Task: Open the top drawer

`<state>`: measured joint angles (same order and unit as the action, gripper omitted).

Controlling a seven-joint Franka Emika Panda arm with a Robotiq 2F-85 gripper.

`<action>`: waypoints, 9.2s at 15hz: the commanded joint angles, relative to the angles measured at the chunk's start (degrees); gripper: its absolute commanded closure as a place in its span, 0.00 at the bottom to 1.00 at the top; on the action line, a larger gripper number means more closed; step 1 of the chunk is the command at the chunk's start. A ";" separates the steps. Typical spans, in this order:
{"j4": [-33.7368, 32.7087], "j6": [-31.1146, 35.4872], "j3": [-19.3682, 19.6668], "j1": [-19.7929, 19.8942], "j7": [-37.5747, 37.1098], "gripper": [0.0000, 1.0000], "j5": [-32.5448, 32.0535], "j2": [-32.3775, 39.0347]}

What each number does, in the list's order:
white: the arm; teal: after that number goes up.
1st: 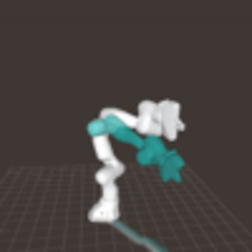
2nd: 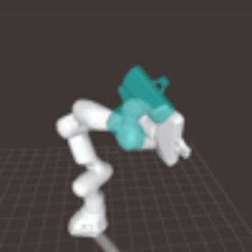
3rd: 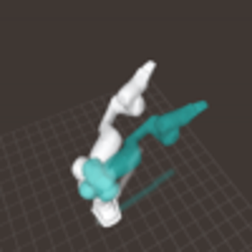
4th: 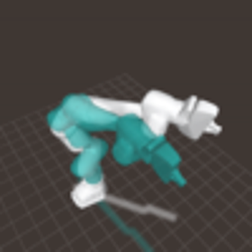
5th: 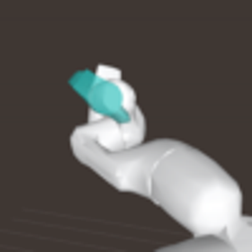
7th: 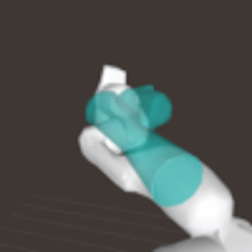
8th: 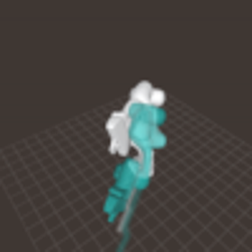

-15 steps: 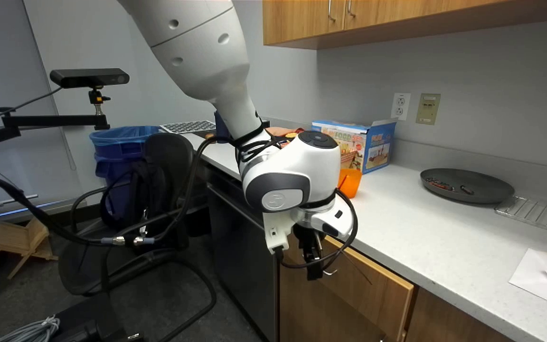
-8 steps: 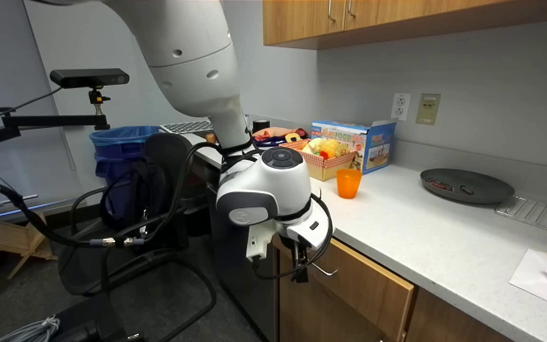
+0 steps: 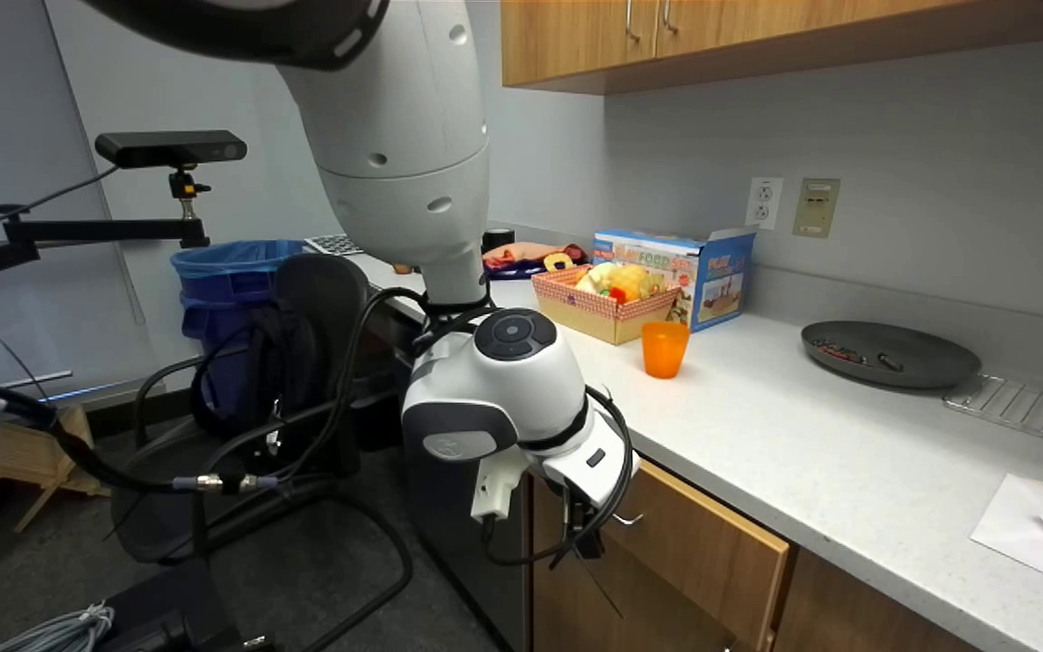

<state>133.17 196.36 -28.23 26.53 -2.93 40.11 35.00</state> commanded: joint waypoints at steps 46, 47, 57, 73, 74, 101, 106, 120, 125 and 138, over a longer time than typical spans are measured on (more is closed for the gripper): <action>2.95 -11.65 -2.55 10.94 0.41 0.00 -7.58 1.74; 4.81 -9.51 -3.48 11.60 1.11 0.00 -7.92 1.01; 21.19 3.55 -9.63 9.49 9.59 0.00 -9.60 -12.68; 11.65 -27.77 0.17 6.37 1.64 0.00 -29.90 -33.46; 10.40 -27.40 2.35 5.40 -0.26 0.00 -33.72 -31.96; -0.84 -40.97 24.42 -19.74 -5.13 0.00 -30.38 -12.13; 5.18 -48.36 28.43 -23.28 -8.49 0.00 -32.69 -17.05; 11.22 -66.59 29.07 -27.39 -16.68 0.00 -39.75 -30.21; 11.24 -65.96 28.05 -27.94 -19.96 0.00 -44.63 -37.33; 18.71 -49.18 27.51 -27.29 -15.12 0.00 -34.03 -51.52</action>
<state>147.22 143.37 -0.94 -0.80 -20.56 2.47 -11.92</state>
